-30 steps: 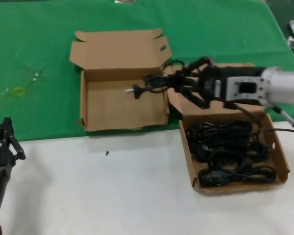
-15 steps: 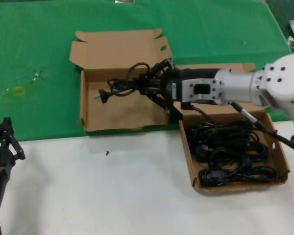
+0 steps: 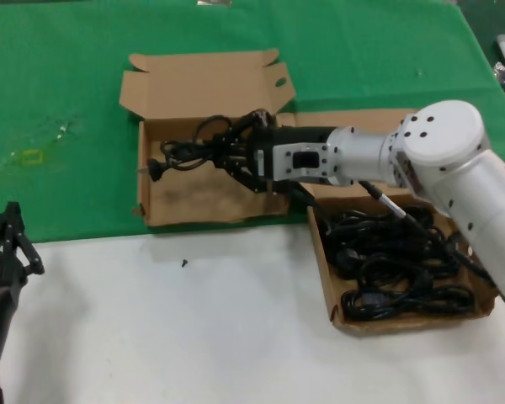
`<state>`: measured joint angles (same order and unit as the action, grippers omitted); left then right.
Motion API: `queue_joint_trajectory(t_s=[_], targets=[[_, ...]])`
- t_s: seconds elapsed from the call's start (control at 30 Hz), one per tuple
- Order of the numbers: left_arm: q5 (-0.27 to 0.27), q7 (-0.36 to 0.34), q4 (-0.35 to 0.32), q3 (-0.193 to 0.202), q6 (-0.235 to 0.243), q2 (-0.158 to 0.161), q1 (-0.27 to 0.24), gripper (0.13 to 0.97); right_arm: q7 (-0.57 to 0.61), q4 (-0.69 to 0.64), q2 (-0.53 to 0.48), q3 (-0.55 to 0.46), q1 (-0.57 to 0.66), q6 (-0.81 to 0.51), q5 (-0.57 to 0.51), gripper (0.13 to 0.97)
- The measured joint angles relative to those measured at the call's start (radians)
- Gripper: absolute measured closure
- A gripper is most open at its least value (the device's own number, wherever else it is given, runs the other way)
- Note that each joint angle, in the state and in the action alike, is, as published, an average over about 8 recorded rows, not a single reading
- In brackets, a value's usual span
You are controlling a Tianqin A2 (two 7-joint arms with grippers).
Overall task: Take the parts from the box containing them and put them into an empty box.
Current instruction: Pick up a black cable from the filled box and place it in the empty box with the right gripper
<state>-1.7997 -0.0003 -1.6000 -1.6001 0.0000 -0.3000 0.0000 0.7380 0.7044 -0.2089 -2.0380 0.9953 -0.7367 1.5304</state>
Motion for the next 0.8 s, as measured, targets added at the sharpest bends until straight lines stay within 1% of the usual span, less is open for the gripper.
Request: queue_joint_trajectory(t_s=[0.3,0.67,0.8], targets=[[0.000,0.000,0.000,0.000,0.000,0.000,0.000,0.954,0.176,-0.219,0.076,0.046,0.062,0.029,0.036,0.879],[0.000,0.000,0.000,0.000,0.000,0.000,0.000,0.954,0.397,-0.468,0.143,0.122,0.149,0.068,0.082,0.879],[0.000,0.000,0.000,0.000,0.000,0.000,0.000,0.954,0.456,-0.537,0.158,0.148,0.175,0.080,0.097,0.879]])
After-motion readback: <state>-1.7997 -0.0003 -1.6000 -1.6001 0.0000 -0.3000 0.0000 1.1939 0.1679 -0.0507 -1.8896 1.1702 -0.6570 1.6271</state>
